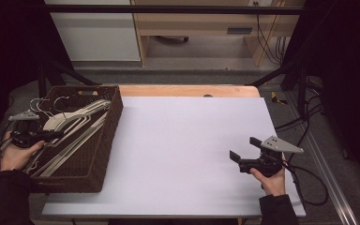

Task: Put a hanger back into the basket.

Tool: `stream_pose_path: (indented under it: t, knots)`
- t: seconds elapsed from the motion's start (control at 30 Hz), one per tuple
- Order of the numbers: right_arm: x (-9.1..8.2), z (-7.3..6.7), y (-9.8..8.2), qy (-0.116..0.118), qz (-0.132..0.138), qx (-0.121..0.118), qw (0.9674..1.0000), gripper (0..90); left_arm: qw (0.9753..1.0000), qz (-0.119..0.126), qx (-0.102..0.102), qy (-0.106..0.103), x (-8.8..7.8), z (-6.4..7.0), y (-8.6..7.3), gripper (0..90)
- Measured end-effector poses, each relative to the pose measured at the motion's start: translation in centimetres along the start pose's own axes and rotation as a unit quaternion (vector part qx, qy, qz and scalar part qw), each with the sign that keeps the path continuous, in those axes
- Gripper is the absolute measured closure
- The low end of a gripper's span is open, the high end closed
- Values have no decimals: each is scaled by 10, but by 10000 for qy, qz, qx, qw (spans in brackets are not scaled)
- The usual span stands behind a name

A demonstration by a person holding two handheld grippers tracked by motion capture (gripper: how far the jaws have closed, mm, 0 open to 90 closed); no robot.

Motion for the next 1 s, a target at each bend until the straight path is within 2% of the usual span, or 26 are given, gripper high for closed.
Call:
stream_pose_path:
  t: [0.07,0.17,0.27,0.33,0.37,0.43,0.47,0.53,0.57,0.6,0.63,0.7,0.77,0.9,0.93,1.0]
  knots:
    - [0,0,0,7,3,2,10000,32,9995,48,-294,137,0,-3,0,827]
    - [0,0,1,1,25,6,10000,32,9982,-146,-273,520,-1,-8,-3,783]
    - [0,0,1,10,36,19,10000,33,9960,-78,-352,814,-7,-12,-2,682]
    - [0,0,1,-3,33,6,10000,33,9950,30,-441,896,-12,-13,-1,613]
    - [0,0,1,-8,33,6,10000,33,9945,-21,-409,964,-16,-15,-2,598]
    - [0,0,1,-13,40,6,10000,34,9935,68,-406,1058,-22,-15,-1,551]
    - [0,0,1,-10,44,12,10000,34,9929,205,-467,1077,-25,-14,1,543]
    - [-1,0,1,-5,39,1,10000,34,9927,432,-488,1013,-32,-8,6,516]
    - [-1,1,1,-13,43,2,10000,34,9918,596,-500,1016,-34,-4,9,498]
    - [-1,1,1,-14,48,1,10000,34,9917,725,-469,952,-37,1,13,481]
    - [-1,0,1,-17,57,20,10000,34,9924,857,-399,791,-41,10,17,464]
    - [-1,1,1,-29,56,23,10000,35,9914,1101,-298,649,-45,24,24,433]
    - [-2,1,2,-22,89,11,10000,35,9890,1393,-134,480,-50,42,32,391]
    - [-5,2,4,-2,138,3,9999,33,9814,1917,13,48,-55,81,47,256]
    - [-6,2,5,9,162,7,9999,32,9798,1997,58,-31,-54,91,49,222]
    - [-7,2,6,-14,180,35,9998,30,9786,2043,183,-151,-52,108,50,143]
Point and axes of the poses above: each handheld gripper's, and its own axes: x roughly forward along the jaws, y roughly out of its top, z roughly to its right, the point moved 10 cm from there along x, roughly forward along the jaws, and after that the axes turned 3 degrees about z, right-handed, at the moved point
